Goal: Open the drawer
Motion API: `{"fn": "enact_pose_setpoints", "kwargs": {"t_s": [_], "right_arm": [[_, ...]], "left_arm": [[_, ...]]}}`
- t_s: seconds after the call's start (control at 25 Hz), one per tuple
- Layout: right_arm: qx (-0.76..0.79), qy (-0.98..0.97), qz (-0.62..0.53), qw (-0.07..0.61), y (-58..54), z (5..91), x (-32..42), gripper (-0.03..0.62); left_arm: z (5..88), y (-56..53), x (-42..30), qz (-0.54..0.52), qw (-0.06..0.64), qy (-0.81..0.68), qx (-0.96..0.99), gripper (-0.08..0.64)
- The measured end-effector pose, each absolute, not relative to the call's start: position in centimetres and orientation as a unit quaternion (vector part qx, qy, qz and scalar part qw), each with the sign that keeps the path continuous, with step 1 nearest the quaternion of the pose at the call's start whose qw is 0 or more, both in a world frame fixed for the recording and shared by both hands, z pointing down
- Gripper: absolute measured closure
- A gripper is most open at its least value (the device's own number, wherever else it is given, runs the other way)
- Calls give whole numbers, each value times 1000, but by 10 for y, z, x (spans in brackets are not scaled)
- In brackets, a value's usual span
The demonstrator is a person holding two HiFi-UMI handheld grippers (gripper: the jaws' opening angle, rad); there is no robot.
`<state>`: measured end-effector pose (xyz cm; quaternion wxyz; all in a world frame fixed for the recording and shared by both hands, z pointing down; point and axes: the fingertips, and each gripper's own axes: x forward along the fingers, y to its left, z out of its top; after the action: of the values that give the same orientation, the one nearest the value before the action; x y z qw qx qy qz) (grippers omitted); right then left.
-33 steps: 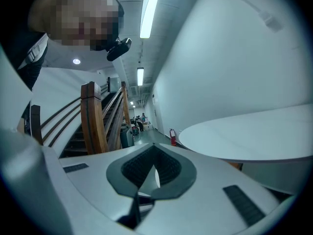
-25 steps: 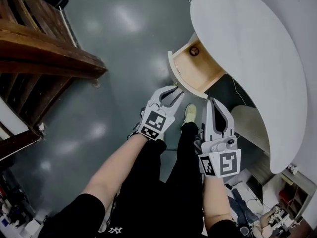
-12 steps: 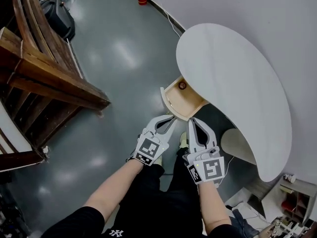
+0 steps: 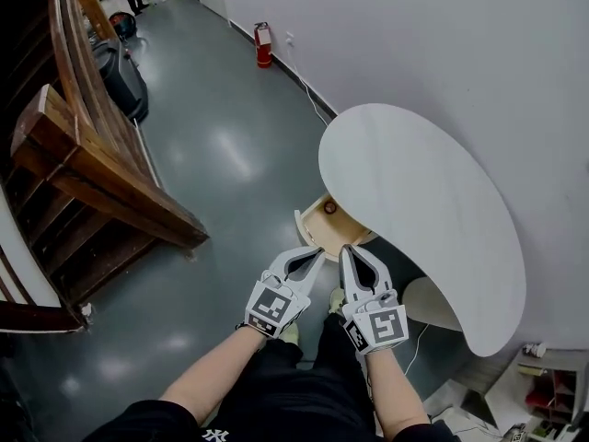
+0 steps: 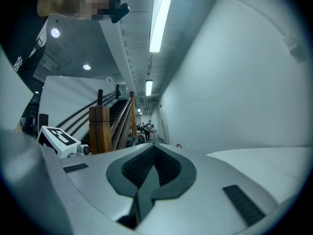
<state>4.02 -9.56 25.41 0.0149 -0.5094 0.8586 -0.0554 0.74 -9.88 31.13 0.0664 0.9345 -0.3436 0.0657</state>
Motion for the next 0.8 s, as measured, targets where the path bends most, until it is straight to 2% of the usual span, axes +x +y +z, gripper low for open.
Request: {"fn": "enact_pose_setpoints", "kwargs": {"t_s": [0.8], "right_arm": [[-506,862,-21,25,-88,193,47,580]], "left_arm": [[232,-86,16,28,40,-334,941,549]]}}
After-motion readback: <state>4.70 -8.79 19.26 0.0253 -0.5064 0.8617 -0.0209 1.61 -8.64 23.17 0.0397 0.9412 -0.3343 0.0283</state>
